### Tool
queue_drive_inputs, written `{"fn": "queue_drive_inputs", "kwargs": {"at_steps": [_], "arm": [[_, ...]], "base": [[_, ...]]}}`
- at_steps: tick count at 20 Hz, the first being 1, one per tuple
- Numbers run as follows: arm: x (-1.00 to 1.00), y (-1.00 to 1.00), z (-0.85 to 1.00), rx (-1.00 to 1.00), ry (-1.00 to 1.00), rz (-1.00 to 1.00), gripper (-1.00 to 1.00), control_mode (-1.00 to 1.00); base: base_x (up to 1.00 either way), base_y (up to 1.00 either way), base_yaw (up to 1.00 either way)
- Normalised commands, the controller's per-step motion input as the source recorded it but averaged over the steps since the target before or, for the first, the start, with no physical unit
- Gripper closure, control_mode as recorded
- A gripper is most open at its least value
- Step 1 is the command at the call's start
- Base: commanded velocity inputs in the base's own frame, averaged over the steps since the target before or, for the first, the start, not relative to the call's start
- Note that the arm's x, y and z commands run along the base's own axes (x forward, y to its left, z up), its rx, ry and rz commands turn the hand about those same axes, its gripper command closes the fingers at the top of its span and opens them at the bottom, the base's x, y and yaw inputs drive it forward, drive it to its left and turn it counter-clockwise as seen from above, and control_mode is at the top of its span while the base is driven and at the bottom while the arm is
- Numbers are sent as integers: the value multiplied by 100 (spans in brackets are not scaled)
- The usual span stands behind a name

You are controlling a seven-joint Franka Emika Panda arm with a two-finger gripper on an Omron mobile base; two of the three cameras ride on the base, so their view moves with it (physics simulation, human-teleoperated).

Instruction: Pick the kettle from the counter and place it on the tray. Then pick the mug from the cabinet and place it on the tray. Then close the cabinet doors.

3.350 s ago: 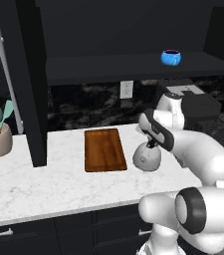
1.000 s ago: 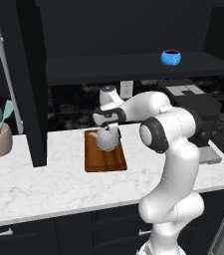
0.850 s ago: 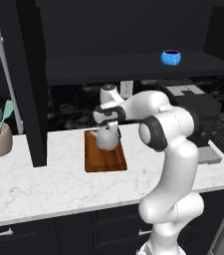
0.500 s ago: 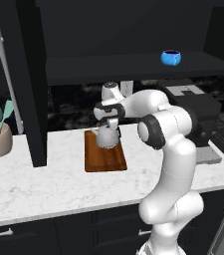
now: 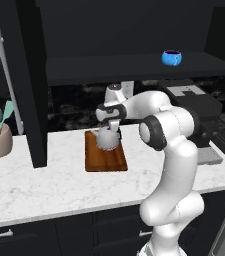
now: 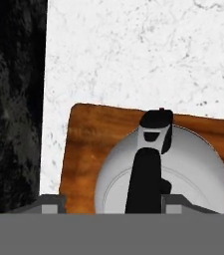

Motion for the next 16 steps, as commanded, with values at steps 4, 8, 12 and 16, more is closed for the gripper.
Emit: {"fn": "queue_drive_inputs", "kwargs": {"at_steps": [4, 8, 12, 16], "arm": [[-1, 0, -1, 3, -6, -4, -100, -100], [-6, 0, 0, 3, -7, -4, -100, -100], [-5, 0, -3, 3, -2, -4, -100, -100], [-2, 0, -10, 7, -4, -5, -100, -100]], "base": [[0, 0, 0], [0, 0, 0], [0, 0, 0], [0, 0, 0]]}}
